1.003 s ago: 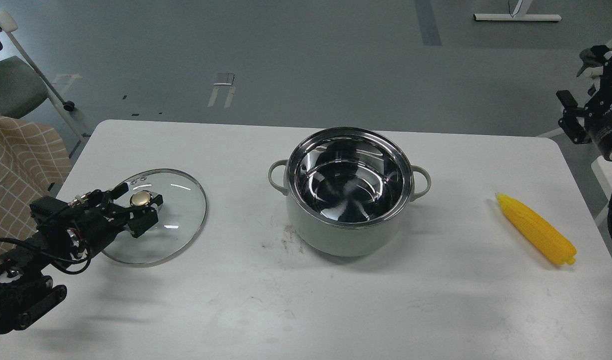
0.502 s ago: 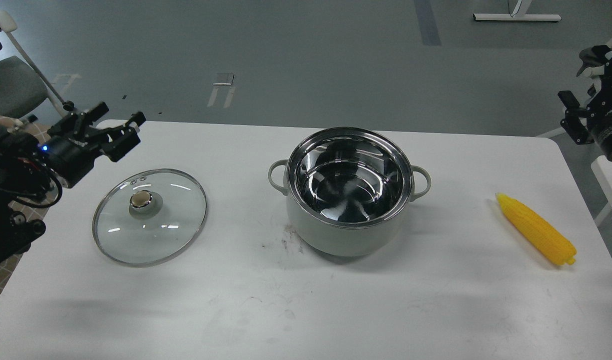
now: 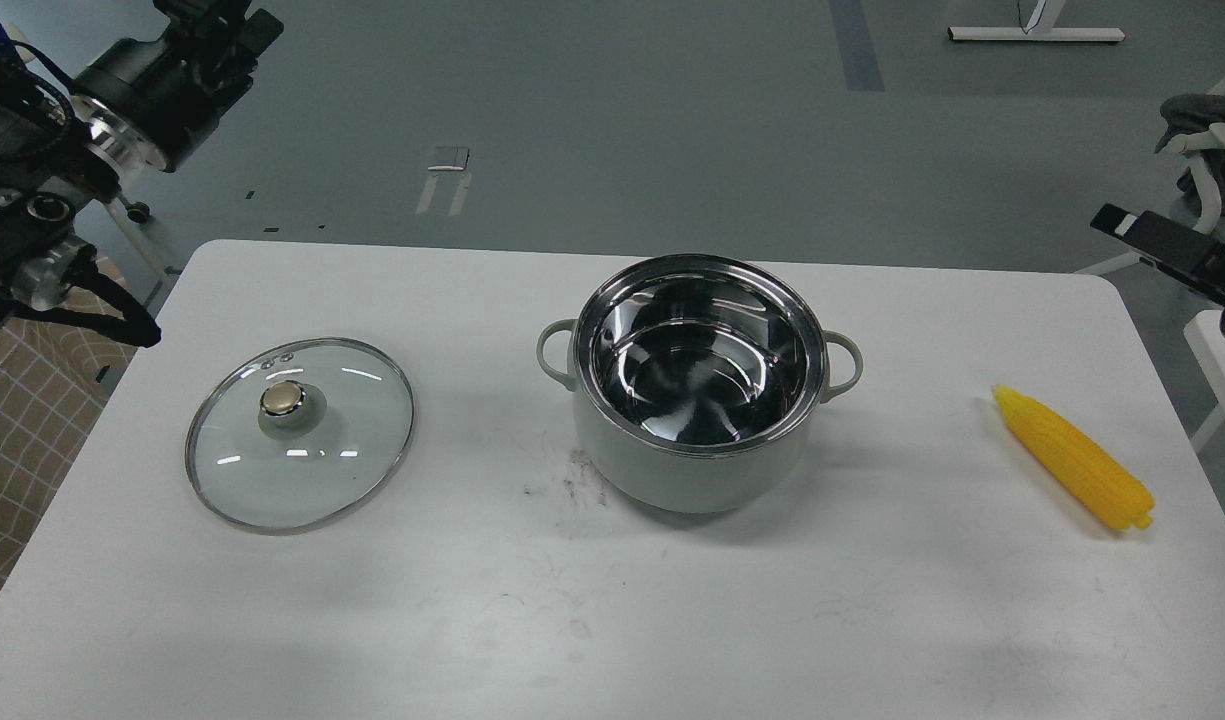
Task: Open pot and put corn in
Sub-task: 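Open the left gripper and raise it away from the lid, then reach the right gripper down and grasp the yellow corn cob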
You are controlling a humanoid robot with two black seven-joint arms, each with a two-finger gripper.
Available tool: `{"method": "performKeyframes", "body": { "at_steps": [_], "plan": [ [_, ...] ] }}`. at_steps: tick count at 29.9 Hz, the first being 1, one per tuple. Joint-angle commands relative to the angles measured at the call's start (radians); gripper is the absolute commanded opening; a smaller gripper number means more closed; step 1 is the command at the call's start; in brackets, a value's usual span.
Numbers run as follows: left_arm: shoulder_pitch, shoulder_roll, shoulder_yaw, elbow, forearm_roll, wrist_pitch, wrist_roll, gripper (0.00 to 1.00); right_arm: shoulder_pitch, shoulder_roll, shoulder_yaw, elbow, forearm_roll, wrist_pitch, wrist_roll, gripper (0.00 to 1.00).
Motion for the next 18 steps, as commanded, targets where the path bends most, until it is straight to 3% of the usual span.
{"method": "performKeyframes", "body": {
  "at_steps": [1,3,6,18],
  "plan": [
    [0.008,-0.035,-0.033,0.001,-0.157,-0.150,0.000,0.96,-0.013,-0.014,-0.046,-0.002,-0.260,-0.039,0.000,1.00],
    [0.022,-0.047,-0.049,0.001,-0.220,-0.213,0.000,0.96,-0.023,-0.017,-0.077,-0.008,-0.356,-0.074,0.000,1.00],
    [0.040,-0.066,-0.062,0.004,-0.253,-0.240,0.000,0.96,-0.026,-0.014,-0.120,-0.025,-0.445,-0.097,0.000,1.00],
    [0.051,-0.067,-0.082,-0.005,-0.253,-0.237,0.000,0.96,-0.029,0.066,-0.258,-0.085,-0.577,-0.171,0.000,0.98]
  ]
}}
